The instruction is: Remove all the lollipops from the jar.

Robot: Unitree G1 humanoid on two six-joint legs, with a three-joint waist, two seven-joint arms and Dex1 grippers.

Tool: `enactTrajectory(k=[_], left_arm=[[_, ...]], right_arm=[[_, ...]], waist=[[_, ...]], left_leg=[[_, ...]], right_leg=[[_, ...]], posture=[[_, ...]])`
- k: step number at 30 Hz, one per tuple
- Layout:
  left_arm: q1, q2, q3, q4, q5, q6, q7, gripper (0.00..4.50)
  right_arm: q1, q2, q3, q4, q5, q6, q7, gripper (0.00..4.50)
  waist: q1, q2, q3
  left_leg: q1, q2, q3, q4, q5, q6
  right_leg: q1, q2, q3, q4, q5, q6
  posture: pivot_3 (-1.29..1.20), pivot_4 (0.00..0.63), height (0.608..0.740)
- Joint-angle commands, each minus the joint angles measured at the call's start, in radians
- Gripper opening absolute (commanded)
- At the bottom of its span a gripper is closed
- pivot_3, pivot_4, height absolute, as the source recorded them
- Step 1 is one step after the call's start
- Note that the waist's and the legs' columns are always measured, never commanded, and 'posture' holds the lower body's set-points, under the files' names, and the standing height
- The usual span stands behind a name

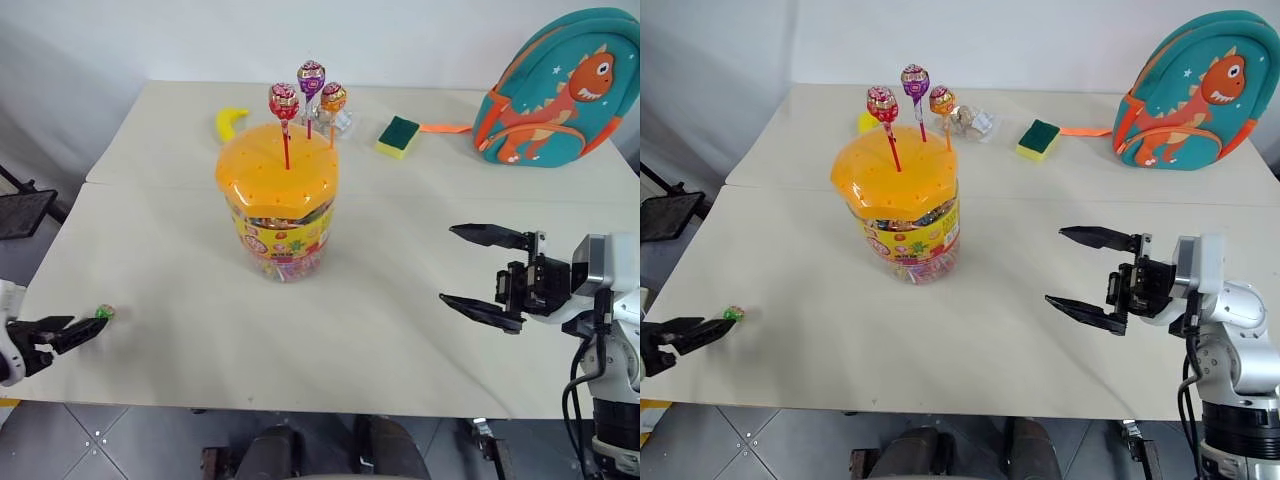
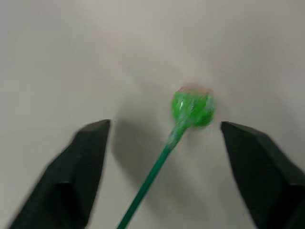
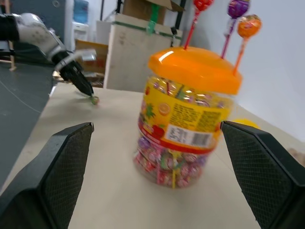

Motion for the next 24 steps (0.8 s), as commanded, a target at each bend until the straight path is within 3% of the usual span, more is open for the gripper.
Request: enactTrajectory(k=[1, 4, 8, 11, 16, 24], left_arm=[[-0.009, 0.019, 0.097, 0.08, -0.012, -0.252, -0.239, 4.49], [-0.084, 0.021, 0.11, 0.064, -0.08, -0.278, -0.32, 4.49], [-0.236, -0.005, 0.079, -0.062, -0.218, -0.2, -0.271, 4.49], [-0.395, -0.071, -0.016, -0.22, -0.361, -0.104, -0.149, 4.49], [-0.474, -0.143, -0.088, -0.297, -0.388, -0.096, -0.073, 4.49], [-0.446, -0.166, -0.069, -0.294, -0.395, -0.115, -0.07, 4.49]], right_arm=[[0.001, -0.029, -0.066, -0.015, 0.045, 0.026, -0.03, 4.5], [-0.011, -0.03, -0.083, -0.037, 0.084, 0.077, -0.081, 4.5], [-0.053, -0.03, -0.055, -0.079, 0.138, 0.21, -0.226, 4.5], [-0.208, 0.031, 0.037, -0.081, 0.116, 0.336, -0.471, 4.5], [-0.465, 0.129, 0.205, 0.025, -0.018, 0.448, -0.657, 4.5], [-0.708, 0.277, 0.314, 0.199, -0.092, 0.508, -0.661, 4.5]], waist=[[-0.005, 0.001, 0.0], [-0.005, 0.001, 0.0], [-0.005, 0.001, 0.0], [-0.008, 0.001, 0.001], [-0.033, 0.002, 0.0], [-0.036, 0.002, 0.0]], left_leg=[[0.0, 0.0, 0.0, 0.0, 0.0, 0.0], [0.0, 0.0, 0.0, -0.001, 0.0, 0.0], [0.0, 0.0, 0.0, -0.001, 0.0, 0.0], [0.0, 0.0, 0.0, 0.0, 0.001, 0.001], [-0.001, 0.0, 0.001, 0.001, 0.001, -0.001], [-0.002, 0.001, 0.002, 0.002, 0.001, -0.001]], right_leg=[[0.0, 0.0, 0.0, 0.0, 0.0, 0.0], [0.0, 0.0, -0.001, -0.001, 0.0, 0.0], [0.0, -0.001, -0.001, 0.0, 0.0, 0.0], [0.0, -0.002, 0.0, 0.001, 0.0, 0.0], [-0.004, 0.001, -0.001, 0.007, -0.001, -0.001], [-0.006, 0.011, -0.001, 0.007, -0.001, -0.002]], posture=[[0.0, 0.15, 0.74], [0.0, 0.15, 0.74], [0.0, 0.15, 0.74], [0.0, 0.15, 0.74], [0.0, 0.15, 0.74], [0.0, 0.15, 0.74]])
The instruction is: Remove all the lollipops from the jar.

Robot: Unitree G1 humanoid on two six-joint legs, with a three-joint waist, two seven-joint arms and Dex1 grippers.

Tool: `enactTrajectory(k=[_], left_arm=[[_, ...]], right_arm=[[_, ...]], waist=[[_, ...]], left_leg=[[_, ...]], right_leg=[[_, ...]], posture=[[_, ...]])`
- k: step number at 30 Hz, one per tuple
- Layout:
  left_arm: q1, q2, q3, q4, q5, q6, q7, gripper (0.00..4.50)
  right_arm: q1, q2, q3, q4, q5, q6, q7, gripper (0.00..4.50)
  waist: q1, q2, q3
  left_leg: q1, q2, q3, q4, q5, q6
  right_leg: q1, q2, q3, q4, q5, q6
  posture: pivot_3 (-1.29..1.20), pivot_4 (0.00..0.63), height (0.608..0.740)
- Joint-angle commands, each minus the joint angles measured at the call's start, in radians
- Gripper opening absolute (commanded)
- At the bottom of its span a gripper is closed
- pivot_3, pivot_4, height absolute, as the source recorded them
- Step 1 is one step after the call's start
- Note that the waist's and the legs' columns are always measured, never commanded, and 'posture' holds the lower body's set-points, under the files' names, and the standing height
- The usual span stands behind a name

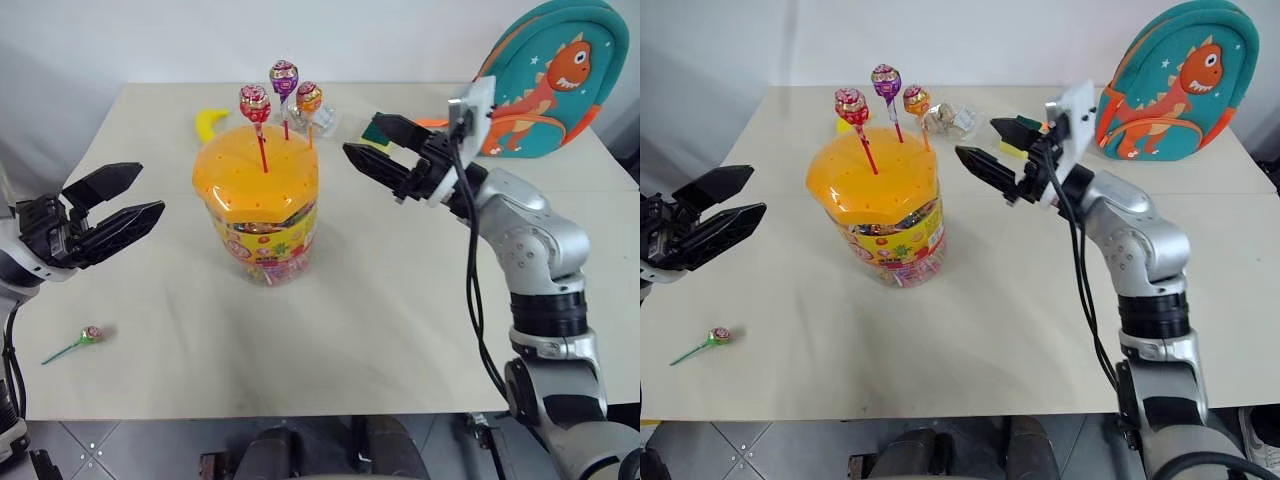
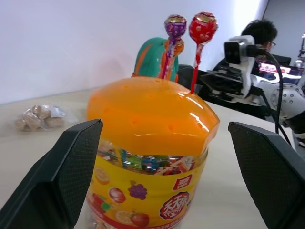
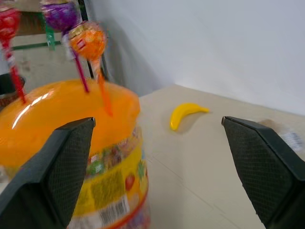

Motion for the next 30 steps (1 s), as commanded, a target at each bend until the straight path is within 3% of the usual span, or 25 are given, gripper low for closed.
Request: enactTrajectory(k=[1, 7, 10, 21, 25, 28, 30], left_arm=[[0.033, 0.0, 0.059, -0.027, -0.032, -0.014, -0.004, 4.49], [0.076, -0.002, 0.083, -0.03, -0.045, -0.018, -0.008, 4.49], [0.097, -0.001, 0.096, -0.041, -0.047, -0.021, -0.016, 4.5], [0.086, 0.01, 0.088, -0.052, -0.071, -0.034, -0.052, 4.5], [0.069, 0.022, 0.068, -0.055, -0.093, -0.008, -0.07, 4.5], [0.05, 0.02, 0.049, -0.065, -0.097, -0.013, -0.068, 4.5], [0.06, 0.028, 0.035, -0.084, -0.078, -0.019, -0.083, 4.5]], right_arm=[[-0.069, 0.048, 0.024, 0.013, -0.003, 0.025, 0.02, 4.5], [-0.132, 0.116, 0.049, 0.062, -0.027, 0.026, 0.042, 4.5], [-0.139, 0.132, 0.037, 0.08, -0.04, 0.006, 0.053, 3.87], [-0.144, 0.149, -0.011, 0.109, -0.021, -0.081, 0.167, 0.18], [-0.143, 0.13, -0.086, 0.131, 0.012, -0.145, 0.247, 0.04], [-0.169, 0.114, -0.206, 0.173, 0.061, -0.157, 0.183, 0.04], [-0.153, 0.044, -0.232, 0.165, 0.033, -0.145, 0.172, 0.04]], waist=[[0.001, 0.0, 0.0], [0.002, 0.0, 0.0], [0.002, 0.0, 0.0], [0.0, 0.0, 0.0], [0.001, 0.0, 0.0], [0.004, 0.0, 0.0], [0.004, 0.0, 0.0]], left_leg=[[0.0, 0.0, 0.0, 0.0, 0.0, 0.0], [-0.005, 0.0, -0.004, 0.006, 0.0, 0.0], [-0.006, 0.0, -0.005, 0.006, 0.0, 0.0], [-0.007, 0.0, -0.005, 0.006, 0.0, 0.0], [-0.008, 0.0, -0.005, 0.006, 0.0, 0.0], [-0.008, 0.0, -0.005, 0.006, 0.0, 0.0], [-0.008, 0.0, -0.005, 0.007, 0.0, 0.0]], right_leg=[[0.0, 0.0, 0.0, 0.0, 0.0, 0.0], [0.0, 0.0, 0.0, 0.0, 0.0, 0.0], [-0.001, 0.0, -0.001, 0.0, 0.0, 0.0], [-0.003, 0.001, -0.001, 0.001, 0.0, 0.0], [-0.003, 0.001, -0.001, 0.0, 0.0, 0.0], [-0.003, 0.001, -0.001, 0.001, 0.0, 0.0], [-0.002, 0.001, -0.001, 0.001, 0.0, 0.0]], posture=[[0.0, 0.15, 0.74], [0.0, 0.15, 0.74], [0.0, 0.15, 0.74], [0.0, 0.15, 0.74], [0.0, 0.15, 0.74], [0.0, 0.15, 0.74], [0.0, 0.15, 0.74]])
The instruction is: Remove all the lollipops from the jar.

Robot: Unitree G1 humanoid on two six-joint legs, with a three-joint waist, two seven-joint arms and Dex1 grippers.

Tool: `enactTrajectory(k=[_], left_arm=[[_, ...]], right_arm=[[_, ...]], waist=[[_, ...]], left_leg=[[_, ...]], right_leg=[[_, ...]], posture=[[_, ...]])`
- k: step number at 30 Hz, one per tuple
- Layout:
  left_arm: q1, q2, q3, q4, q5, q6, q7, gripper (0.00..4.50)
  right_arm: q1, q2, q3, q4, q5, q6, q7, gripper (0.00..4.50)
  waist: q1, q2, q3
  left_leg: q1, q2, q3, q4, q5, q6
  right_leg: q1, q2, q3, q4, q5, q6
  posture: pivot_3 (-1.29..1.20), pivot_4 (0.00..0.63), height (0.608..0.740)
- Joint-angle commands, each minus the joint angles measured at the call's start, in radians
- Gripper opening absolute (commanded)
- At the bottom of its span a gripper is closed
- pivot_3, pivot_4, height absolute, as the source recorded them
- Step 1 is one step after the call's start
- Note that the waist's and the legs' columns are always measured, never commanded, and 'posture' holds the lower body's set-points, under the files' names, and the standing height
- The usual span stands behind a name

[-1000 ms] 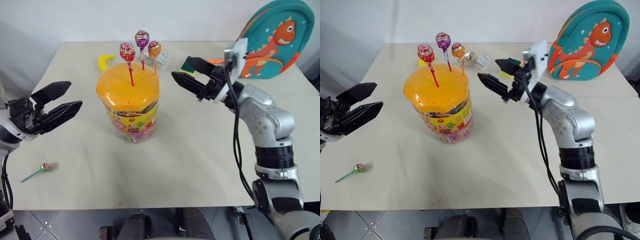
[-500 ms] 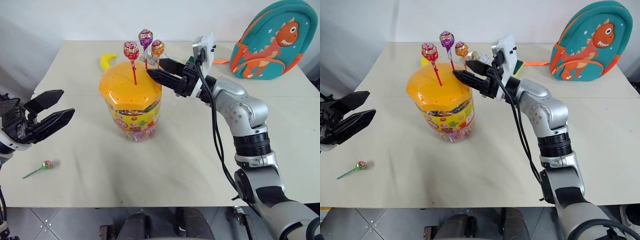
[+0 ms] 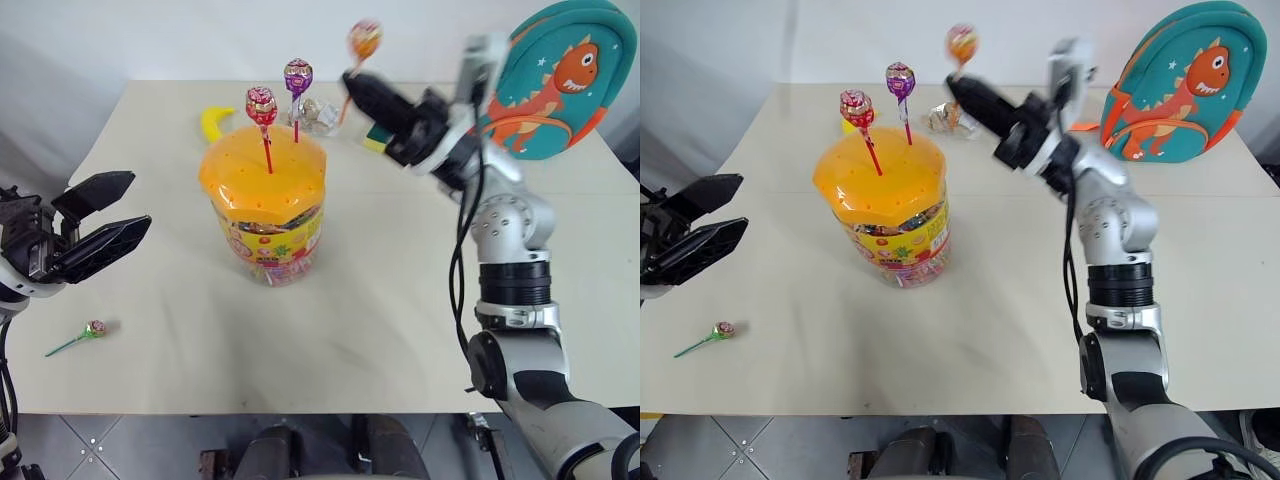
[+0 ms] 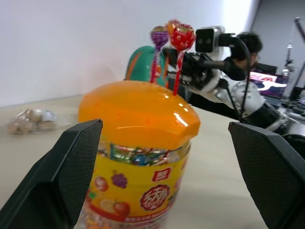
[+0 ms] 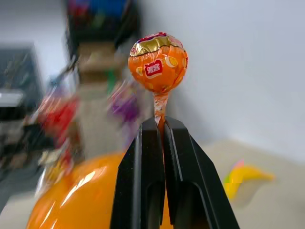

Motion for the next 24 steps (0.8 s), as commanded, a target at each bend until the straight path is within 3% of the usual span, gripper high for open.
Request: enactTrajectory(k=[1, 5, 10, 15, 20, 24], left_arm=[[0.016, 0.031, -0.014, -0.064, 0.015, -0.023, -0.035, 4.5], [0.089, 0.08, -0.064, -0.095, 0.105, -0.074, -0.139, 4.5], [0.166, 0.097, -0.096, -0.058, 0.205, -0.167, -0.254, 4.5], [0.178, 0.067, -0.099, -0.005, 0.226, -0.23, -0.295, 4.5], [0.182, 0.06, -0.106, -0.019, 0.205, -0.222, -0.3, 4.5], [0.181, 0.062, -0.1, -0.016, 0.203, -0.218, -0.297, 4.5]], right_arm=[[0.008, -0.127, -0.074, -0.037, -0.007, 0.017, -0.022, 0.04], [0.158, -0.438, -0.004, -0.054, -0.161, 0.209, -0.049, 0.04], [0.381, -0.697, 0.129, -0.084, -0.353, 0.337, -0.058, 0.04], [0.566, -0.802, 0.216, -0.052, -0.485, 0.325, -0.051, 0.04], [0.659, -0.767, 0.163, 0.066, -0.511, 0.209, -0.073, 0.04], [0.695, -0.77, 0.131, 0.098, -0.501, 0.163, -0.021, 1.32]], waist=[[0.001, 0.0, 0.0], [0.005, 0.0, 0.0], [0.0, 0.001, 0.001], [0.001, 0.003, 0.001], [0.002, 0.001, 0.0], [0.016, 0.0, -0.001]], left_leg=[[0.0, 0.0, 0.0, 0.0, 0.0, 0.0], [-0.001, 0.0, -0.001, -0.001, 0.0, 0.0], [-0.002, 0.003, 0.005, -0.002, -0.001, 0.0], [0.002, 0.007, 0.012, -0.001, 0.0, -0.002], [0.002, 0.007, 0.011, 0.0, 0.0, -0.002], [0.002, 0.007, 0.006, 0.001, -0.001, -0.002]], right_leg=[[0.0, 0.0, 0.0, 0.0, 0.0, 0.0], [0.0, -0.001, 0.0, -0.001, 0.0, 0.0], [0.0, -0.001, 0.001, -0.008, 0.0, 0.0], [0.0, 0.001, 0.002, -0.005, 0.0, 0.0], [0.001, 0.0, 0.004, -0.005, 0.0, 0.0], [0.004, -0.001, 0.003, -0.008, 0.0, 0.001]], posture=[[0.0, 0.15, 0.74], [0.0, 0.15, 0.74], [0.0, 0.15, 0.74], [0.0, 0.15, 0.74], [0.0, 0.15, 0.74], [0.0, 0.15, 0.74]])
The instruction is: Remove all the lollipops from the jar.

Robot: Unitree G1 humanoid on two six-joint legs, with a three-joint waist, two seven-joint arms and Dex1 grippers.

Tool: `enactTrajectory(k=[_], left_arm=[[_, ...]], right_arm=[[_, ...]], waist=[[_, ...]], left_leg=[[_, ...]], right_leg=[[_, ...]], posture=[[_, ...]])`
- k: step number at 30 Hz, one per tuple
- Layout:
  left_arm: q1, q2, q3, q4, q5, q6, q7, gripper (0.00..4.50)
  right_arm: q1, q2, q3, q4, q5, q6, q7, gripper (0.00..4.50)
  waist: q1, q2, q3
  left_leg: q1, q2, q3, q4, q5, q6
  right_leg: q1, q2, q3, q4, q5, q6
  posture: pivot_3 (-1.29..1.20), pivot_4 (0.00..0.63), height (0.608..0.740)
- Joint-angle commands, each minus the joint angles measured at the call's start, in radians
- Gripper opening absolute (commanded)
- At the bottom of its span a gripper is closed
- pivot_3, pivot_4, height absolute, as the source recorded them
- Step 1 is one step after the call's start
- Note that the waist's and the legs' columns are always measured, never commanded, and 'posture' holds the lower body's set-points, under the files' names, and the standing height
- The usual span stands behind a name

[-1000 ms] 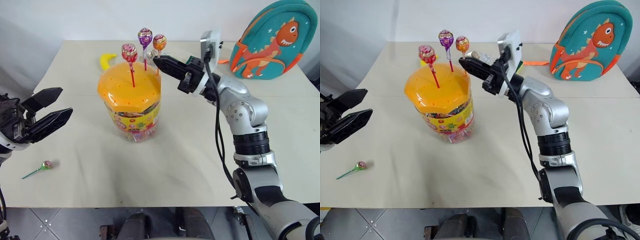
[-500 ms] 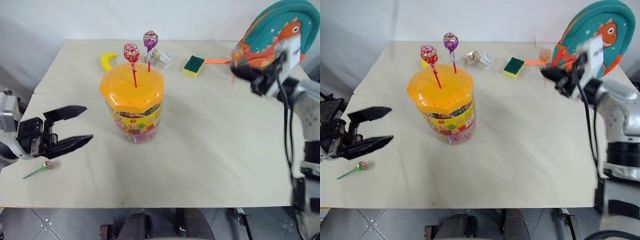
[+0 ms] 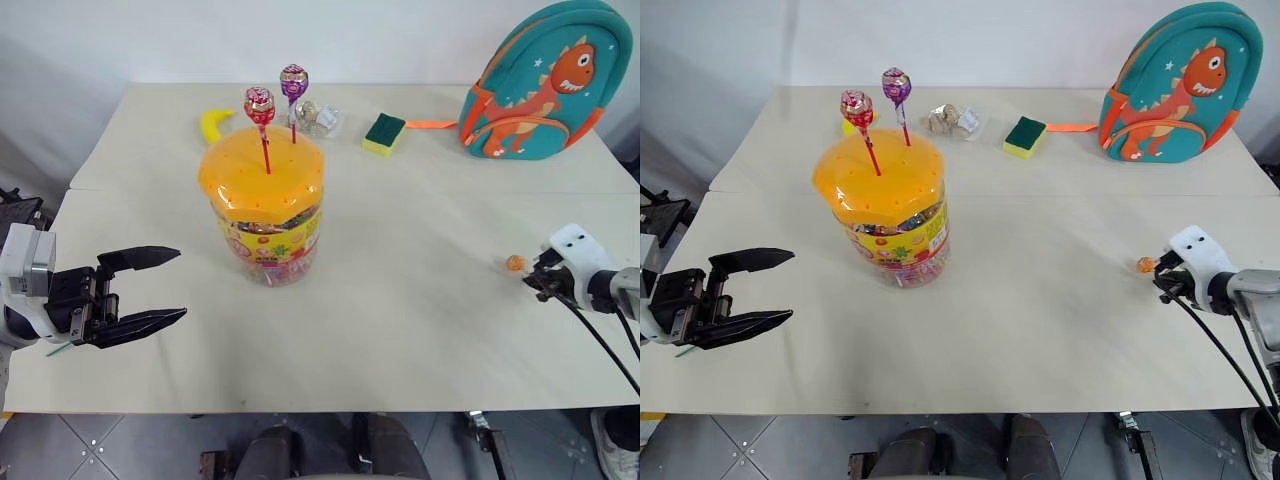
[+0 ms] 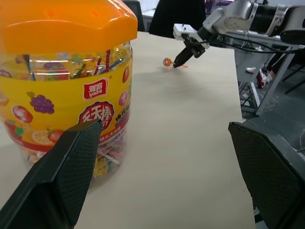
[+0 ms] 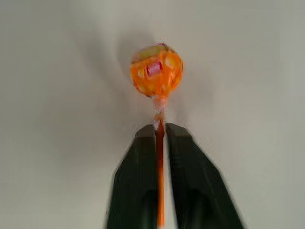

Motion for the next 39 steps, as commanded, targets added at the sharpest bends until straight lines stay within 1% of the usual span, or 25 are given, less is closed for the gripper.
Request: enactTrajectory(k=[1, 2, 5, 6, 7, 10, 11, 13, 15, 19, 22, 26, 28, 32, 35, 38, 39], left_arm=[[-0.002, 0.002, 0.028, -0.016, -0.018, -0.007, 0.002, 4.5], [-0.003, 0.002, 0.031, -0.014, -0.019, -0.007, 0.005, 4.5], [-0.011, -0.005, 0.05, -0.002, -0.027, -0.004, 0.028, 4.5], [-0.013, -0.007, 0.055, 0.0, -0.03, -0.003, 0.035, 4.5], [-0.02, -0.016, 0.067, 0.002, -0.041, 0.001, 0.055, 4.5], [-0.035, -0.048, 0.112, 0.013, -0.081, 0.02, 0.12, 4.5], [-0.036, -0.057, 0.123, 0.017, -0.086, 0.02, 0.136, 4.5], [-0.037, -0.082, 0.15, 0.022, -0.106, 0.024, 0.178, 4.5], [-0.046, -0.11, 0.177, 0.025, -0.129, 0.028, 0.231, 4.5], [-0.065, -0.124, 0.213, 0.033, -0.171, 0.045, 0.291, 4.5], [-0.053, -0.115, 0.227, 0.025, -0.188, 0.063, 0.295, 4.5], [-0.045, -0.118, 0.224, 0.017, -0.18, 0.055, 0.295, 4.5], [-0.031, -0.121, 0.222, -0.002, -0.184, 0.057, 0.292, 4.5], [-0.023, -0.122, 0.221, -0.021, -0.198, 0.062, 0.294, 4.5], [-0.02, -0.12, 0.215, -0.03, -0.202, 0.064, 0.291, 4.5], [-0.022, -0.122, 0.211, -0.032, -0.202, 0.061, 0.294, 4.5], [-0.024, -0.124, 0.209, -0.034, -0.203, 0.06, 0.295, 4.5]], right_arm=[[0.042, -0.004, -0.034, 0.053, -0.009, -0.066, 0.047, 1.64], [0.046, -0.005, -0.046, 0.061, -0.01, -0.095, 0.058, 1.97], [0.019, -0.001, -0.132, 0.113, 0.055, -0.396, 0.244, 2.93], [0.007, 0.0, -0.149, 0.127, 0.069, -0.466, 0.287, 2.93], [-0.026, 0.012, -0.167, 0.133, 0.091, -0.498, 0.309, 2.93], [-0.139, 0.071, -0.193, 0.067, 0.212, -0.489, 0.401, 2.93], [-0.17, 0.1, -0.185, 0.016, 0.251, -0.455, 0.413, 2.93], [-0.256, 0.187, -0.148, -0.093, 0.322, -0.368, 0.386, 2.93], [-0.355, 0.279, -0.104, -0.157, 0.356, -0.301, 0.339, 2.93], [-0.523, 0.434, -0.055, -0.167, 0.378, -0.202, 0.246, 2.93], [-0.623, 0.541, -0.02, -0.142, 0.37, -0.157, 0.182, 2.93], [-0.685, 0.628, 0.037, -0.091, 0.305, -0.17, 0.142, 2.93], [-0.705, 0.669, 0.052, -0.081, 0.304, -0.172, 0.143, 2.93], [-0.726, 0.712, 0.067, -0.079, 0.304, -0.165, 0.152, 2.93], [-0.739, 0.737, 0.081, -0.093, 0.313, -0.146, 0.163, 2.35], [-0.759, 0.766, 0.086, -0.078, 0.3, -0.14, 0.143, 2.35], [-0.767, 0.778, 0.088, -0.067, 0.293, -0.137, 0.129, 2.16]], waist=[[0.009, 0.0, 0.0], [0.013, 0.0, 0.0], [0.014, 0.001, 0.001], [0.013, 0.003, 0.002], [0.013, 0.003, 0.002], [0.003, 0.005, 0.003], [0.001, 0.005, 0.003], [-0.006, 0.004, 0.003], [-0.012, 0.004, 0.003], [-0.006, 0.004, 0.003], [-0.003, 0.004, 0.003], [-0.002, 0.001, 0.001], [-0.008, 0.001, 0.001], [-0.013, 0.001, 0.001], [-0.015, 0.001, 0.001], [-0.015, 0.001, 0.001], [-0.015, 0.001, 0.001]], left_leg=[[0.0, 0.0, -0.001, 0.0, 0.0, 0.0], [0.0, 0.0, -0.001, 0.0, 0.0, 0.0], [0.0, 0.0, -0.002, 0.0, 0.0, 0.0], [-0.001, 0.0, -0.002, 0.0, 0.0, 0.0], [-0.001, 0.0, -0.001, 0.0, 0.0, 0.0], [0.0, 0.0, 0.0, 0.0, 0.0, 0.0], [0.0, 0.001, 0.0, 0.0, 0.0, 0.0], [0.001, 0.002, -0.001, 0.0, 0.0, -0.001], [0.001, 0.002, -0.002, 0.0, 0.0, -0.001], [-0.001, 0.001, -0.004, 0.001, 0.0, -0.001], [-0.003, 0.0, -0.006, 0.001, 0.0, -0.001], [-0.003, -0.002, -0.007, 0.001, 0.0, -0.001], [-0.003, -0.003, -0.007, 0.001, 0.0, 0.0], [-0.003, -0.003, -0.007, 0.001, 0.0, 0.0], [-0.002, -0.003, -0.007, 0.0, 0.0, 0.0], [-0.002, -0.002, -0.007, 0.0, 0.0, 0.0], [-0.002, -0.002, -0.007, 0.001, 0.0, 0.0]], right_leg=[[0.0, 0.0, 0.0, 0.0, 0.0, 0.0], [0.0, 0.0, -0.001, -0.001, 0.0, 0.0], [0.0, 0.0, -0.001, -0.001, 0.0, 0.0], [0.0, 0.001, -0.001, -0.001, 0.0, 0.0], [0.0, 0.001, -0.001, -0.001, 0.0, 0.0], [0.0, 0.001, -0.001, 0.0, 0.0, 0.0], [0.0, 0.002, -0.001, 0.001, 0.0, 0.0], [0.0, 0.002, -0.001, 0.001, 0.0, 0.0], [0.0, 0.002, -0.001, 0.001, 0.0, -0.001], [-0.002, 0.001, -0.002, 0.002, 0.0, -0.001], [-0.002, 0.0, -0.003, 0.003, 0.0, -0.001], [-0.002, 0.0, -0.003, 0.004, 0.0, -0.001], [-0.002, 0.001, -0.003, 0.004, 0.0, -0.001], [-0.003, 0.001, -0.003, 0.005, 0.0, -0.001], [-0.003, 0.001, -0.003, 0.005, 0.0, -0.001], [-0.003, 0.001, -0.003, 0.005, 0.0, -0.001], [-0.003, 0.002, -0.003, 0.005, 0.0, -0.001]], posture=[[0.0, 0.15, 0.74], [0.0, 0.15, 0.74], [0.0, 0.15, 0.74], [0.0, 0.15, 0.74], [0.0, 0.15, 0.74], [0.0, 0.15, 0.74], [0.0, 0.15, 0.74], [0.0, 0.15, 0.74], [0.0, 0.15, 0.74], [0.0, 0.15, 0.74], [0.0, 0.15, 0.74], [0.0, 0.15, 0.74], [0.0, 0.15, 0.74], [0.0, 0.15, 0.74], [0.0, 0.15, 0.74], [0.0, 0.15, 0.74], [0.0, 0.15, 0.74]])
